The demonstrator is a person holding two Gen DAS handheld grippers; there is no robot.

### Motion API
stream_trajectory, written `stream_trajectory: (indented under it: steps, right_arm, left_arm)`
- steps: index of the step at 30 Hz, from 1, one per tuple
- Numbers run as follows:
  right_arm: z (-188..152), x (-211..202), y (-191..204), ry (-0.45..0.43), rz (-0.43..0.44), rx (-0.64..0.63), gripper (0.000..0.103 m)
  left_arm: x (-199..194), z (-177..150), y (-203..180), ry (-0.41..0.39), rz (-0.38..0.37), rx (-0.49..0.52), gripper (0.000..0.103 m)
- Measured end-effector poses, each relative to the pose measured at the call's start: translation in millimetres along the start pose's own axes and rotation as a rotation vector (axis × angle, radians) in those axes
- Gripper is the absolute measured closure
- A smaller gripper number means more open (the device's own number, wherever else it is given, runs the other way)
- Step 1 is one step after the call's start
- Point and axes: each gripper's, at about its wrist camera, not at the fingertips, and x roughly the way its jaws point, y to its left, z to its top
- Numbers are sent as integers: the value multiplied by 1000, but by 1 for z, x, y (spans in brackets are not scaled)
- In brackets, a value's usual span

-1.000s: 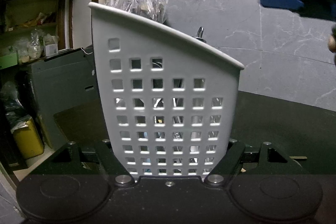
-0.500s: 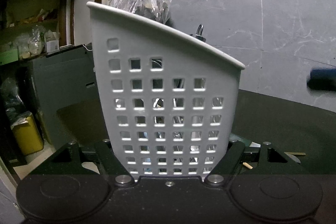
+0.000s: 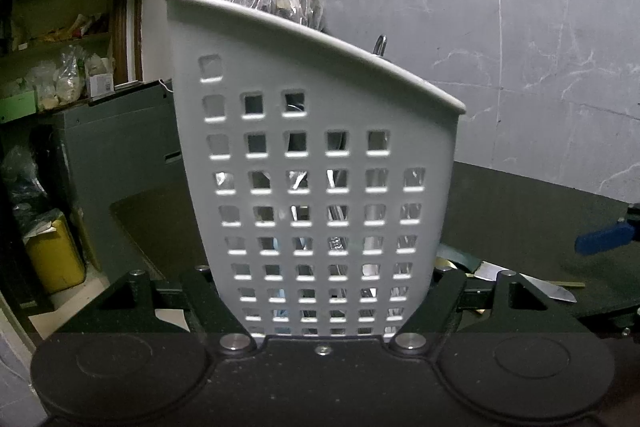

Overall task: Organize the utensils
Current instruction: 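Move the right gripper back toward the green-handled knife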

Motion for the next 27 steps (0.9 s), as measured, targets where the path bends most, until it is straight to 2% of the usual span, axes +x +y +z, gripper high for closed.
stream_trajectory:
  steps: [5,11,15,18,23,27]
  right_arm:
    - [-3,5,-10,55,15,61,0]
    - [-1,6,-14,54,49,86,0]
    - [8,11,-11,58,80,33,0]
    - [17,18,-13,69,147,-33,0]
    - [30,40,-23,112,336,-95,1]
    - [36,48,-33,136,359,-64,1]
  left_arm:
    - [-2,-4,-2,3,1,4,27]
    - [-3,-5,0,12,-1,0,27]
    - [-3,-5,1,14,1,0,27]
    - [-3,-5,0,16,3,0,27]
    - [-5,-5,-2,18,10,-8,27]
    - [-5,-5,-3,18,11,-8,27]
